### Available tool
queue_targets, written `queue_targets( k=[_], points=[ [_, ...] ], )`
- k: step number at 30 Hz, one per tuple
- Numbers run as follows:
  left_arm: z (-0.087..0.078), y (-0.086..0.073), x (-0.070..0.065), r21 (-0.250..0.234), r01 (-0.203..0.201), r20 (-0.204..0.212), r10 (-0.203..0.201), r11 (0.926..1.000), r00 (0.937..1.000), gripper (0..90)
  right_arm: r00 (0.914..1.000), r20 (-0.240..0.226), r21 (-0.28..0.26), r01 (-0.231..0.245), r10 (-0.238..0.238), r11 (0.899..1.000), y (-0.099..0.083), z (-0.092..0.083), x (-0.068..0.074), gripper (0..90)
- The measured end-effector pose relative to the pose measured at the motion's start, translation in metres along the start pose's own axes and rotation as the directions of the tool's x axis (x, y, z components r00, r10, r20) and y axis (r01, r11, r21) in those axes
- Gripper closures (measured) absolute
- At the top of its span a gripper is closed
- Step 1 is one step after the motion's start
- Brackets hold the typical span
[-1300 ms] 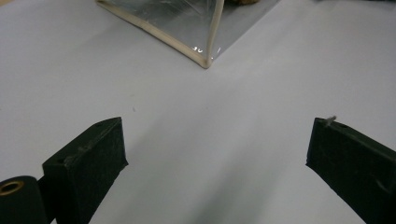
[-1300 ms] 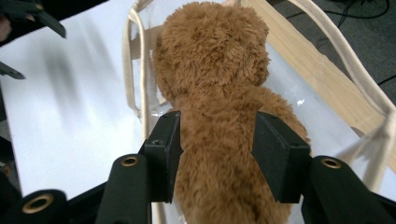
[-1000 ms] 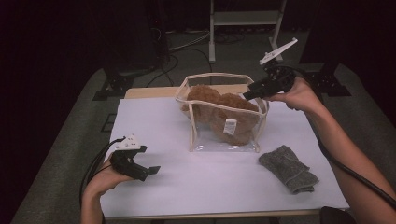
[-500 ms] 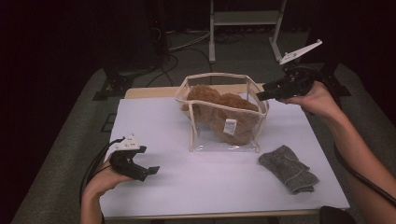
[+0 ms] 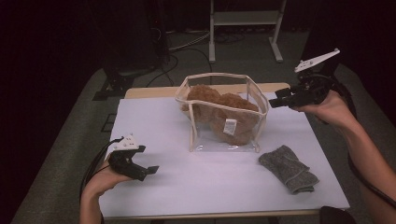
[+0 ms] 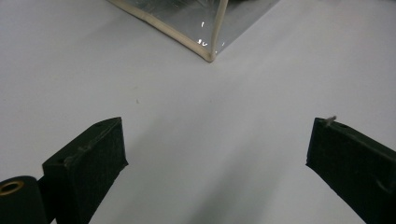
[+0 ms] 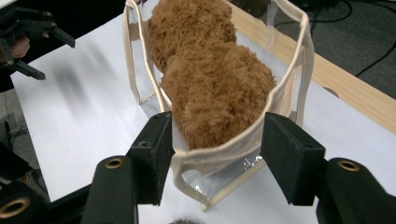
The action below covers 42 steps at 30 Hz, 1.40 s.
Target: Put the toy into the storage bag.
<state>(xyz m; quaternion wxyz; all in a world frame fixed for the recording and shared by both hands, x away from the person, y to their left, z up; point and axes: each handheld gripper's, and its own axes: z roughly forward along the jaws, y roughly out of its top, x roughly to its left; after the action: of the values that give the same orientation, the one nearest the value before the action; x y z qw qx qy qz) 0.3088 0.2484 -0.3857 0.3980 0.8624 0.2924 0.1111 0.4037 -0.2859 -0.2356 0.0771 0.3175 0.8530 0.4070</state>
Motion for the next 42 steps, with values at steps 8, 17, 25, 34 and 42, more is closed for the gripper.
queue_targets(
  k=[8, 17, 25, 34, 42],
  points=[
    [-0.001, 0.0, 0.001, -0.005, 0.004, 0.0, -0.004, 1.0, 1.0, 3.7, 0.9998, 0.008, 0.005, -0.017, 0.017, 1.0, -0.017, -0.003, -0.003, 40.6],
    [0.0, 0.001, 0.0, -0.006, 0.002, 0.002, -0.002, 1.0, 1.0, 3.7, 0.9983, 0.007, -0.009, -0.058, 0.058, 0.998, -0.038, -0.008, -0.007, 40.3],
    [0.001, 0.001, -0.001, -0.004, 0.003, 0.006, -0.003, 1.0, 1.0, 3.7, 0.9951, 0.01, -0.006, -0.099, 0.099, 0.995, -0.06, -0.009, -0.012, 39.8],
    [0.001, 0.001, 0.0, 0.004, -0.002, 0.003, 0.002, 1.0, 1.0, 3.6, 0.99, 0.008, 0.009, -0.141, 0.141, 0.99, -0.086, -0.003, -0.017, 39.5],
    [0.001, 0.001, -0.001, 0.004, -0.002, 0.004, 0.002, 1.0, 1.0, 3.6, 0.9854, 0.011, 0.009, -0.17, 0.17, 0.985, -0.105, 0.0, -0.019, 39.5]
  ],
)
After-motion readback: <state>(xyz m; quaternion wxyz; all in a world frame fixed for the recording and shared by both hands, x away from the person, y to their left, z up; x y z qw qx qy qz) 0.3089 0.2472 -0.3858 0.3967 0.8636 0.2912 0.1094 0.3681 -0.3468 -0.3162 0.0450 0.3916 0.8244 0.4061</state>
